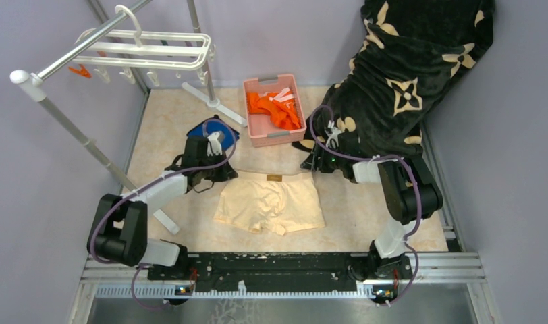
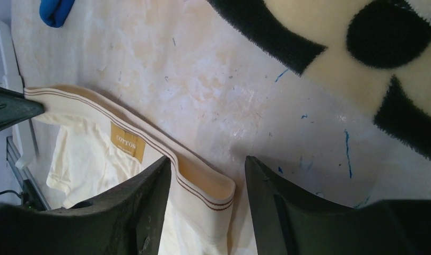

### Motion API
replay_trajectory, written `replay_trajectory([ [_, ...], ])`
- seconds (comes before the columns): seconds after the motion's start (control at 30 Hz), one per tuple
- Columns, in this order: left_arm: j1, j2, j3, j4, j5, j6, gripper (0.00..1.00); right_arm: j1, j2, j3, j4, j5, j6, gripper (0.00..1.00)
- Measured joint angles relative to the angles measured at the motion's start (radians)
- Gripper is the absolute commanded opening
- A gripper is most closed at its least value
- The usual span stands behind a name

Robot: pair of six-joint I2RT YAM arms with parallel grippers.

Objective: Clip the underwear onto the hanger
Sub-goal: Flatten out the underwear at the center of the board.

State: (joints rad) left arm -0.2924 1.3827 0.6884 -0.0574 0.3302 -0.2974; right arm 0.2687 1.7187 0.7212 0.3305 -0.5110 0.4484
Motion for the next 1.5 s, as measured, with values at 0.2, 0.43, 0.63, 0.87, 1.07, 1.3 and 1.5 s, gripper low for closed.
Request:
replay_trajectory([
  [0.2, 0.049, 0.048, -0.069, 0.024, 0.001, -0.05, 0.0, -0.002, 0.007, 0.002, 0.007, -0.011, -0.002, 0.54],
  [0.43, 0.106, 0.077, -0.104, 0.061, -0.023, -0.094, 0.0, -0.003, 0.005, 0.0, 0.003, -0.012, -0.01, 0.54],
  [0.63, 0.111, 0.13, -0.064, 0.094, -0.045, -0.092, 0.0, -0.003, 0.005, 0.0, 0.003, -0.018, -0.012, 0.54],
  [0.87, 0.118, 0.159, -0.045, 0.121, -0.059, -0.097, 0.0, -0.003, 0.004, -0.001, -0.009, -0.037, -0.021, 0.53],
  [1.07, 0.12, 0.167, -0.04, 0.127, -0.061, -0.103, 0.0, -0.003, -0.004, -0.022, -0.005, -0.059, -0.018, 0.5],
  [1.3, 0.121, 0.171, -0.039, 0.133, -0.063, -0.106, 0.0, 0.006, -0.005, -0.022, -0.015, -0.05, 0.001, 0.45],
  [1.5, 0.122, 0.171, -0.039, 0.134, -0.063, -0.106, 0.0, 0.01, -0.002, -0.02, -0.021, -0.034, 0.025, 0.44],
])
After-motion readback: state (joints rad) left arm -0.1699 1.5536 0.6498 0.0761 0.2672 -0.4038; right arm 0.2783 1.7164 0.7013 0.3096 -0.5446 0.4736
